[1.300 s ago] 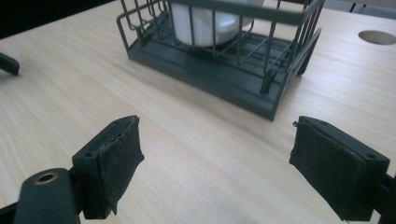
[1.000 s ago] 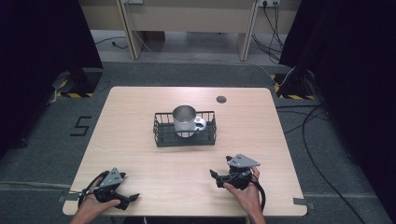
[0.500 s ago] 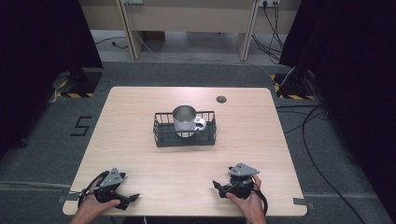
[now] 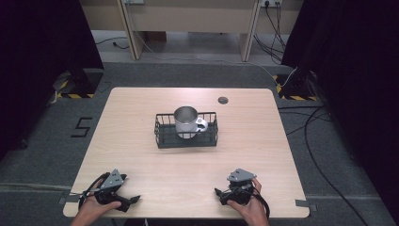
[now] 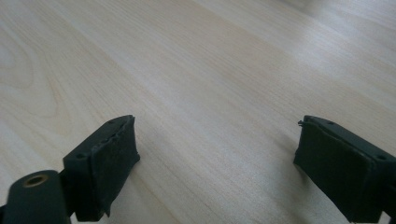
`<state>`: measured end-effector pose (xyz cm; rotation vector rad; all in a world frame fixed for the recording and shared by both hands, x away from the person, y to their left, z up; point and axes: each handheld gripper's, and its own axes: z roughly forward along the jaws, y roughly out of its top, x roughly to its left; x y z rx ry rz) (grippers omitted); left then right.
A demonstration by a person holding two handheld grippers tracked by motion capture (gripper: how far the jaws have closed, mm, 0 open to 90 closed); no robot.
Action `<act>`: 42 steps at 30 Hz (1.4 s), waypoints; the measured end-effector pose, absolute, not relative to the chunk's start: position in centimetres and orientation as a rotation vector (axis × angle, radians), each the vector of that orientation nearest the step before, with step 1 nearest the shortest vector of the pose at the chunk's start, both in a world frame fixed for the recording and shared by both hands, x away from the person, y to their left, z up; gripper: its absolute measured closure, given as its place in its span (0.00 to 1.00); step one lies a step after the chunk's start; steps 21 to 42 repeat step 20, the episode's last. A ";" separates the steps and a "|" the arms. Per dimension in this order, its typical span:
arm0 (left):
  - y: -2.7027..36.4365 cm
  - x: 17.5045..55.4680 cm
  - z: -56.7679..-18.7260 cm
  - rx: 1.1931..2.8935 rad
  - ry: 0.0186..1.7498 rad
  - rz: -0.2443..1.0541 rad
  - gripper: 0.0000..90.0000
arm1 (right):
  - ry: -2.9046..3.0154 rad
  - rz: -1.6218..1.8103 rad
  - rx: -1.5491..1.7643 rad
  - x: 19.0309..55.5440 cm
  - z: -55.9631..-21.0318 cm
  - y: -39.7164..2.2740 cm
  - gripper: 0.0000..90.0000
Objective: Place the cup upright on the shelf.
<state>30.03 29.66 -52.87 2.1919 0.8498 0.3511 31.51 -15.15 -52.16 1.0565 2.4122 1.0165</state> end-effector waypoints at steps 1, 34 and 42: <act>29.7 30.0 -52.9 2.191 0.850 0.351 0.00 | 2.411 1.022 1.053 31.5 -52.2 -15.1 0.13; 29.7 30.0 -52.9 2.189 0.851 0.352 0.00 | 2.435 1.014 1.035 31.5 -52.3 -15.1 0.07; 29.7 30.0 -52.9 2.189 0.851 0.352 0.00 | 2.435 1.014 1.035 31.5 -52.3 -15.1 0.07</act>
